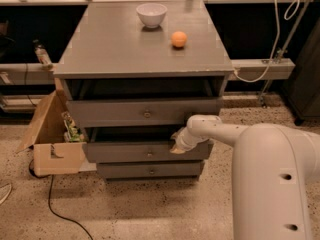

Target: Open middle drawer

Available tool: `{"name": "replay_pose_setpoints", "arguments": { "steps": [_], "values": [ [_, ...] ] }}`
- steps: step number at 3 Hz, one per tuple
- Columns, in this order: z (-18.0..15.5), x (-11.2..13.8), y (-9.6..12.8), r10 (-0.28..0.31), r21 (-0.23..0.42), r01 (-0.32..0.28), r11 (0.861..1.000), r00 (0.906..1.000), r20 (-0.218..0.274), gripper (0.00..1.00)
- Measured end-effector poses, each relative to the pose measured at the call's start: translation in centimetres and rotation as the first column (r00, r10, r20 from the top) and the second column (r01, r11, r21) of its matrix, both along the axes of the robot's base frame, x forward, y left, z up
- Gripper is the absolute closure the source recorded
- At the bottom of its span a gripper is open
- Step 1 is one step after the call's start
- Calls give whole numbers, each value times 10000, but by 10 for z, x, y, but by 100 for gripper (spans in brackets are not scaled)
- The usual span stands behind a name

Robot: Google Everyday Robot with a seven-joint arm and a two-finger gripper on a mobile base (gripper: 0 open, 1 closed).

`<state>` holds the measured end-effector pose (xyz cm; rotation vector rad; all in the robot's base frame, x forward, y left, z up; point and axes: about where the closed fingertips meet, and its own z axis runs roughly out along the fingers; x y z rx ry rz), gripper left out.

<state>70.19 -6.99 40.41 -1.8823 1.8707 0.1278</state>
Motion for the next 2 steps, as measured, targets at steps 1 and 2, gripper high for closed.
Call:
{"name": "replay_pose_setpoints", "arguments": {
  "steps": [1, 2],
  "values": [
    [4, 0, 0, 0, 0, 0, 10000, 10000, 0, 95],
    [4, 0, 0, 0, 0, 0, 10000, 10000, 0, 88]
  ]
}}
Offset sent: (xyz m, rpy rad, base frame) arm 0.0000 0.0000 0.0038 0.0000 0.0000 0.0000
